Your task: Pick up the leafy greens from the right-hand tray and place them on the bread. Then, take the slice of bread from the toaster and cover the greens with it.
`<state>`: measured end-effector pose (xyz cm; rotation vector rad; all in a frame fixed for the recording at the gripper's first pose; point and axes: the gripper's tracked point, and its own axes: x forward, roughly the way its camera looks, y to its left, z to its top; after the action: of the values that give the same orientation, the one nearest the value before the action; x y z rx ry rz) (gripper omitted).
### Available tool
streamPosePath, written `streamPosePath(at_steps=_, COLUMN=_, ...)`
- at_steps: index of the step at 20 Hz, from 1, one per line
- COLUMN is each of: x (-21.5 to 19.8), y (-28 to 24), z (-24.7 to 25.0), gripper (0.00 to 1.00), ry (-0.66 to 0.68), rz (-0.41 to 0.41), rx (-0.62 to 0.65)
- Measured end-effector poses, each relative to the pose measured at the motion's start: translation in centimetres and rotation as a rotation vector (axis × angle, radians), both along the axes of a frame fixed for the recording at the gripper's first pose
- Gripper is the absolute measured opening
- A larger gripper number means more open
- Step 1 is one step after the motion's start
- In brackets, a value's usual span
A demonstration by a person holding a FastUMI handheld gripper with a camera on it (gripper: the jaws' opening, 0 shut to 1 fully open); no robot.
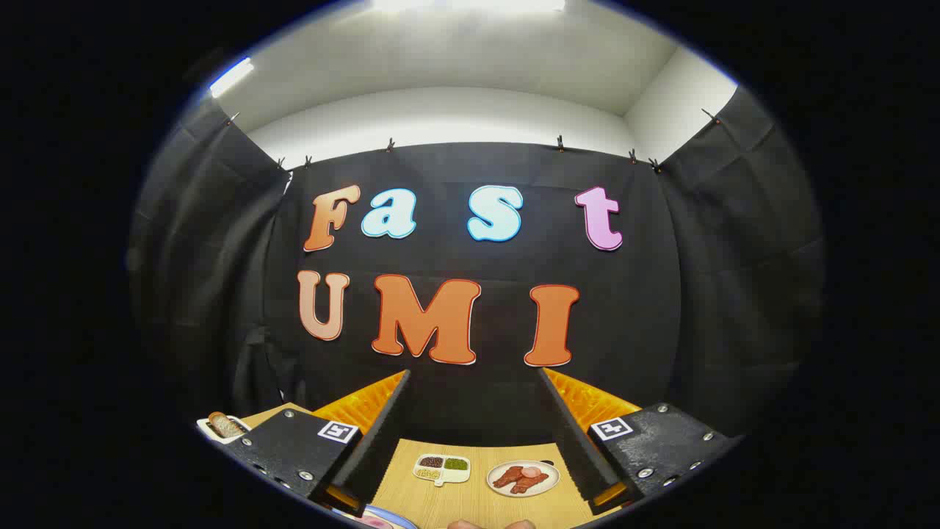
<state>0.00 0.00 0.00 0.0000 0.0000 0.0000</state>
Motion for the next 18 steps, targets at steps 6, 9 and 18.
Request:
streamPosePath(at_steps=6, x=0.1, y=0.2, z=-0.2, gripper=0.99, ry=0.004, rz=0.007, rx=-0.01)
streamPosePath(at_steps=9, x=0.3, y=0.5, z=-0.5, gripper=0.99, ry=0.016, rz=0.016, rx=-0.01)
streamPosePath(at_steps=18, x=0.5, y=-0.2, z=-0.9, gripper=0.99, ry=0.022, rz=-0.009, rx=-0.005)
